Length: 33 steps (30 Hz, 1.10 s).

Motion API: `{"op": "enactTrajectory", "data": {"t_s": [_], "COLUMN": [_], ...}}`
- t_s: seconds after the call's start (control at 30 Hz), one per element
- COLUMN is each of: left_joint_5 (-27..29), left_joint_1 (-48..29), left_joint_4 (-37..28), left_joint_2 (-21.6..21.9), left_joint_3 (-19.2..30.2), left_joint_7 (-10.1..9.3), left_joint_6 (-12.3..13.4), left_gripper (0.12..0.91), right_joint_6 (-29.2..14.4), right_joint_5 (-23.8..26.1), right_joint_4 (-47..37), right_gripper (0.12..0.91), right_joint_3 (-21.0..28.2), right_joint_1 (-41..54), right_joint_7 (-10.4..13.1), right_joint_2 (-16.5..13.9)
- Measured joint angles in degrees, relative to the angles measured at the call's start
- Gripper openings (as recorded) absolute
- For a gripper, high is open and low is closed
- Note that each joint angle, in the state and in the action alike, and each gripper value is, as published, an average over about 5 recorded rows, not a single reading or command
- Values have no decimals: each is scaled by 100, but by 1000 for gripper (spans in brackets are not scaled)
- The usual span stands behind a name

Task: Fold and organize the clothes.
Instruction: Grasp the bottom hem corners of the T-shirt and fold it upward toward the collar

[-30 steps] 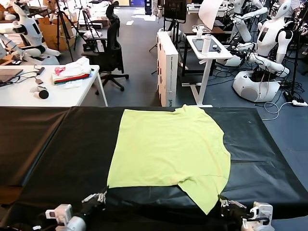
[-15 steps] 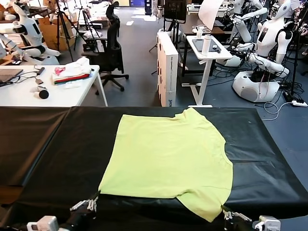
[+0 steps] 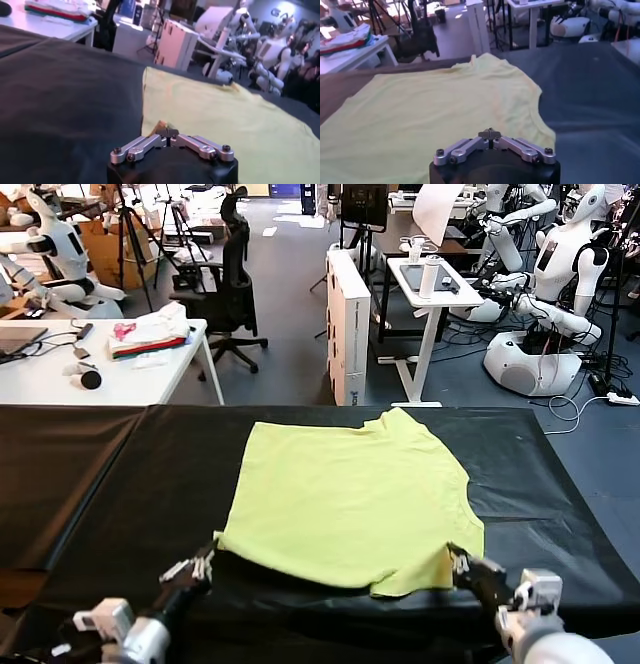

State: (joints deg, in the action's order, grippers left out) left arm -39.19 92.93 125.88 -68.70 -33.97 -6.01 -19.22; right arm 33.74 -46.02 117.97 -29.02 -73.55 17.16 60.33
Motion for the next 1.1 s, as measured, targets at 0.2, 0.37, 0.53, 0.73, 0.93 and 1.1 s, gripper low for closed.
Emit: {"op": "enactTrajectory", "data": {"t_s": [0.2, 0.37, 0.53, 0.73, 0.93, 1.1], "left_joint_5": [62, 53, 27, 16, 9, -52], "left_joint_1": [-844, -1438, -1865, -2115, -2207, -2251], "left_joint_4": [-608, -1128, -1579, -1928, -2116, -2195], "left_joint_2": [-70, -9, 52, 98, 132, 185], "left_joint_3": [236, 473, 574, 610, 655, 665], "left_joint_7": [28, 21, 26, 43, 48, 42], "left_joint_6": [39, 40, 66, 96, 103, 55], "left_gripper": [148, 148, 148, 148, 148, 167], "right_joint_6": [-106, -189, -219, -237, -346, -518], "right_joint_5": [140, 219, 289, 310, 303, 303], "right_joint_4": [-655, -1097, -1431, -1597, -1629, -1490], "right_gripper": [138, 138, 138, 138, 150, 386], "right_joint_3": [361, 478, 524, 548, 513, 418], "right_joint_1": [691, 1038, 1208, 1287, 1249, 1091], "right_joint_7": [-17, -60, -87, -99, -313, -593], "right_joint_2": [119, 156, 212, 253, 249, 191]}}
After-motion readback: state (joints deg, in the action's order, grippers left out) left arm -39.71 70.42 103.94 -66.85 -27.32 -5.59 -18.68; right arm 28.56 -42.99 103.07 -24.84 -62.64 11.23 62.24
